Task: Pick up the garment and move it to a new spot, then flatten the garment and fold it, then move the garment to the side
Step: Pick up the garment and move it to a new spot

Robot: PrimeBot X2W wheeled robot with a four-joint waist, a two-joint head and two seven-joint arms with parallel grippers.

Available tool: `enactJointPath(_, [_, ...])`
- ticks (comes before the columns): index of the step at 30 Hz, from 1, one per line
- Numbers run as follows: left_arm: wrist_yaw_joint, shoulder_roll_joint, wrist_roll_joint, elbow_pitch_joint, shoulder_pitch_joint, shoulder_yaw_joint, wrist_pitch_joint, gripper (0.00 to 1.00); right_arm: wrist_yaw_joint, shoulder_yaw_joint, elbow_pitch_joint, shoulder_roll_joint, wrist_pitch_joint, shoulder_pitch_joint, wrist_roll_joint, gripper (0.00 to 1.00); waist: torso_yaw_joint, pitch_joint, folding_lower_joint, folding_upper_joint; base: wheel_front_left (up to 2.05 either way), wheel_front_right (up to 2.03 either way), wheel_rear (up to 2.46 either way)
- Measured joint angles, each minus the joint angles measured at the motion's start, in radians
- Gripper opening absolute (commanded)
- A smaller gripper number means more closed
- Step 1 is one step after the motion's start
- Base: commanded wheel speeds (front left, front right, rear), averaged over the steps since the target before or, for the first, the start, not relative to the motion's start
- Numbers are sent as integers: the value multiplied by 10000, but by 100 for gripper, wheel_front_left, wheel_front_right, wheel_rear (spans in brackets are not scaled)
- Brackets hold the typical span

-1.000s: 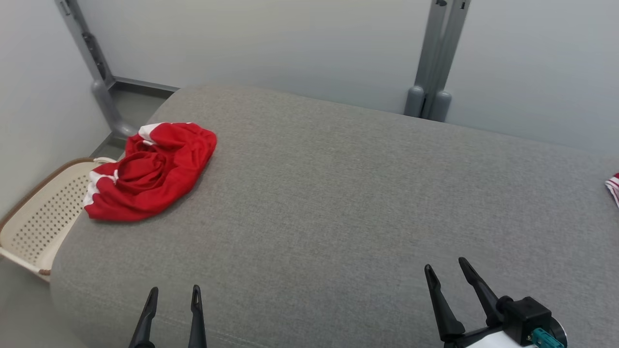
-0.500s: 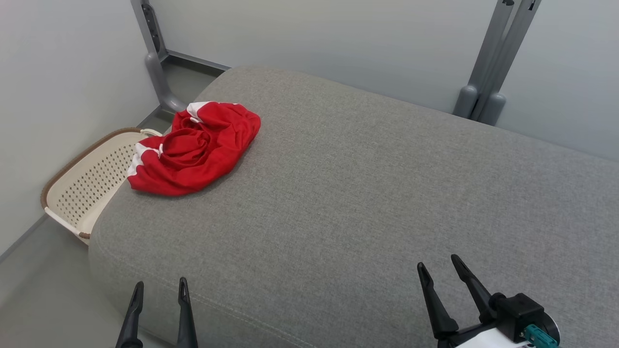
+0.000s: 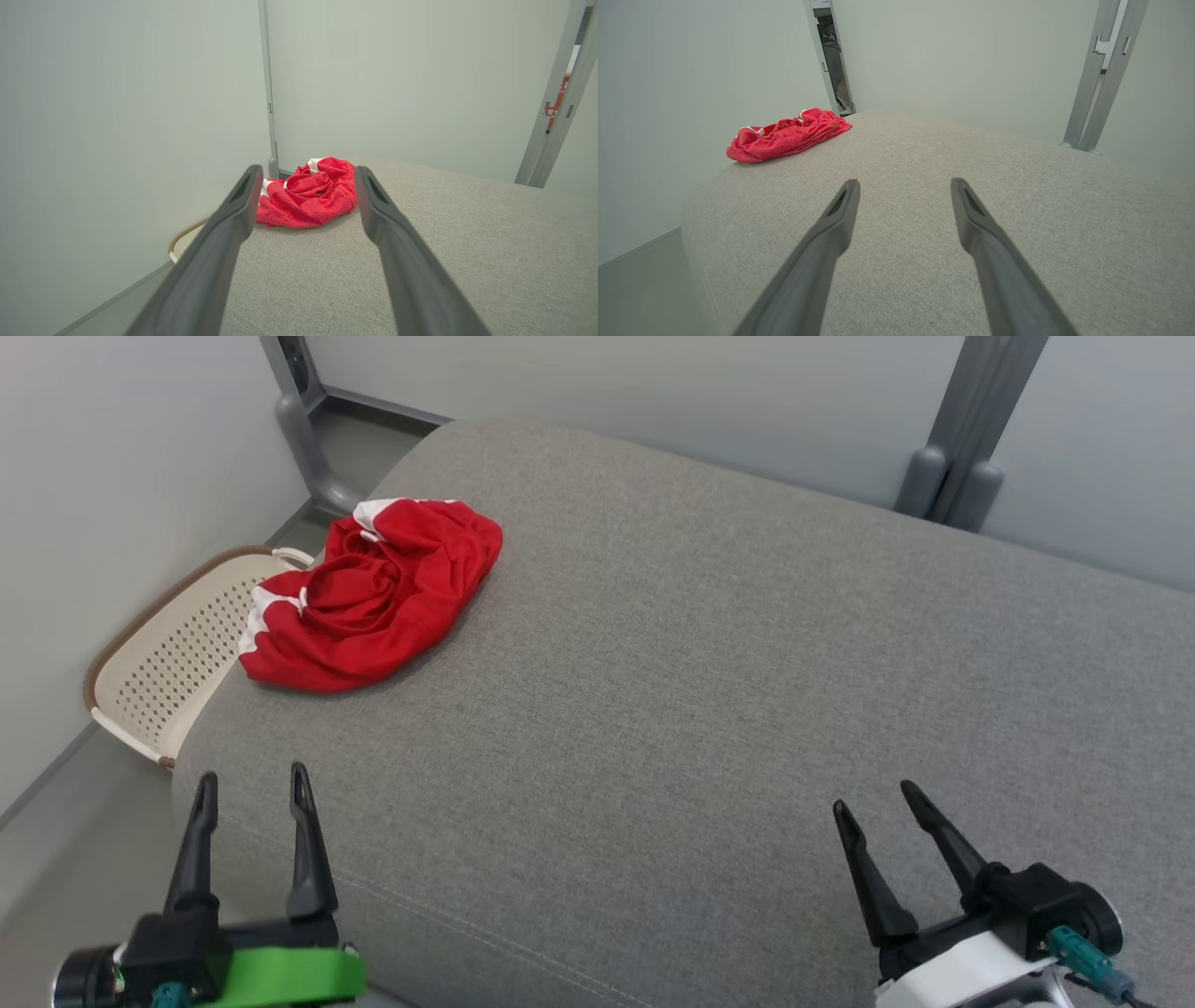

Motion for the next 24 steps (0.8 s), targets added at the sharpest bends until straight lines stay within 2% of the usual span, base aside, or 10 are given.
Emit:
enactJointPath(6, [-393, 65, 69, 1133, -2352, 564, 0, 100, 0, -75, -278, -922, 0, -630, -75, 100, -181, 1030, 0, 0, 0, 0, 0])
enactJointPath(11, [-529, 610, -48, 3413, -4859, 1057, 59, 100, 0, -186, -535, -1569, 0, -1122, -142, 100, -417, 2005, 0, 0, 0, 0, 0])
enactJointPath(18, [-805, 1304, -819, 6581, -8317, 1480, 2031, 100, 0, -570, -1028, -2215, 0, -1555, -240, 100, -813, 3296, 1, 0, 0, 0, 0])
enactJointPath(24, [-988, 1705, -1829, 8792, -10303, 2096, 3306, 100, 0, -817, -1432, -2579, 0, -1887, -318, 100, -1186, 4331, 1, 0, 0, 0, 0])
